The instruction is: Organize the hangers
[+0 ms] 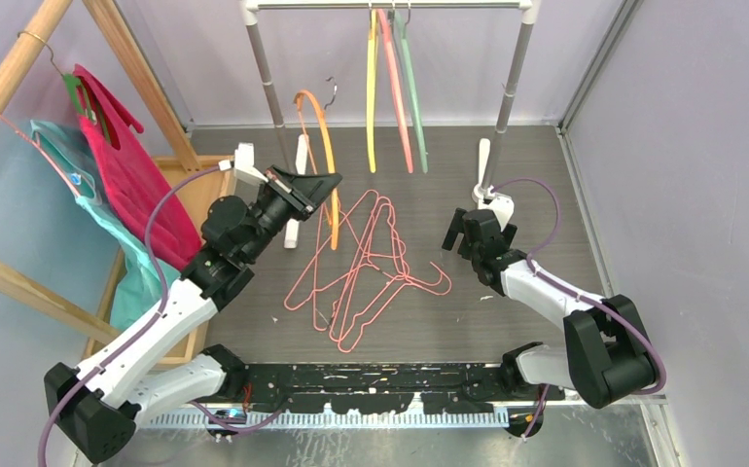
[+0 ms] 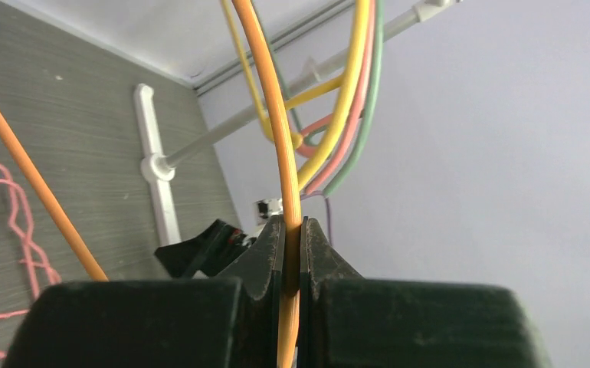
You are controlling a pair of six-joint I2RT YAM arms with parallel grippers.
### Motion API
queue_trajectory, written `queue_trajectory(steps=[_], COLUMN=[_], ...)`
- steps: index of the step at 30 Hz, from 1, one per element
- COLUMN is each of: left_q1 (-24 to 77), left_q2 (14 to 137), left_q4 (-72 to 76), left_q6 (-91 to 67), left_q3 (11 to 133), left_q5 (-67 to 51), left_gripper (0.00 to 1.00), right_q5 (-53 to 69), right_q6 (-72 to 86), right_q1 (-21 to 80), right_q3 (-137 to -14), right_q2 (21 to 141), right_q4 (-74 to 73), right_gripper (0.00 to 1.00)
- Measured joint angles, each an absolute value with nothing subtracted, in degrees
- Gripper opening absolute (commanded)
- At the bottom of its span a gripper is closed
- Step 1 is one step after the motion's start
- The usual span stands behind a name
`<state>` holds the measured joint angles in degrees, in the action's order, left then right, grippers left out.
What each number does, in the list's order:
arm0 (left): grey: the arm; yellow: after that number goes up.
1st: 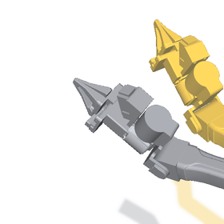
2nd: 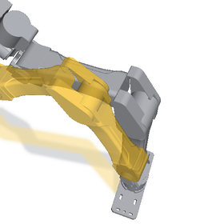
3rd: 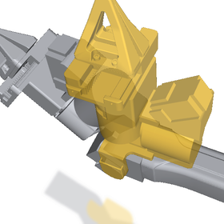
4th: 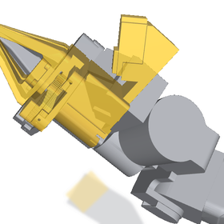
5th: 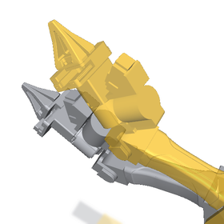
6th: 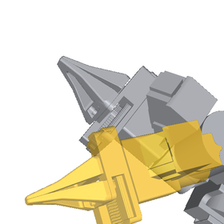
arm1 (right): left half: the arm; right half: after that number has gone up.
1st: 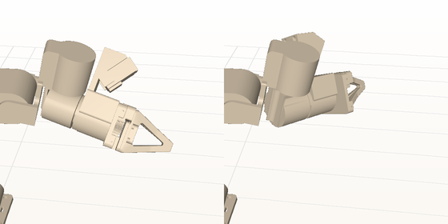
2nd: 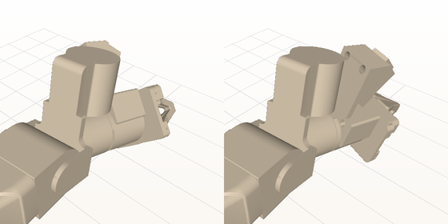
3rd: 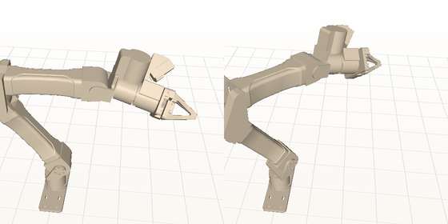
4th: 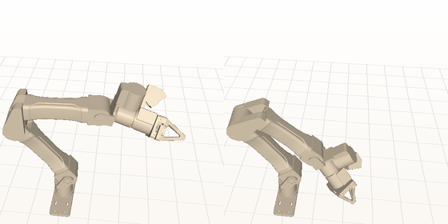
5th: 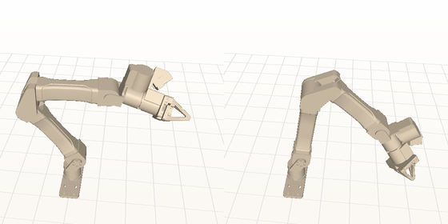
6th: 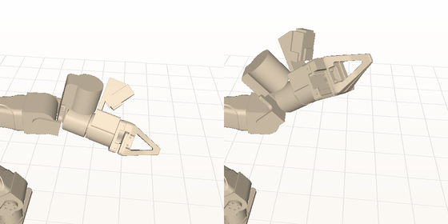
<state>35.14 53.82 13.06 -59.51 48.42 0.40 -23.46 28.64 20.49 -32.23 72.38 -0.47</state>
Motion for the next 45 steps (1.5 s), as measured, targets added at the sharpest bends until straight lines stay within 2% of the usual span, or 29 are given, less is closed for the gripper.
queue_trajectory(steps=[6, 19, 45], left_q1=[35.14, 35.14, 32.16], left_q2=[56.45, 70.35, 81.78], left_q4=[16.73, 25.58, 29.82], left_q6=[-65.06, -68.16, -69.73], left_q3=[51.09, 66.37, 73.87], left_q5=[-1.58, -6.33, -6.04], left_gripper=[0.0, 0.0, 0.0], right_q5=[-23.46, -23.86, -23.86], right_q6=[28.64, 28.62, 28.53], right_q1=[20.49, 20.49, 20.49], right_q3=[-32.25, -32.25, -32.25], right_q2=[72.38, 71.66, 73.12], right_q4=[-0.49, -0.91, -0.82], right_gripper=[1.0, 1.0, 1.0])
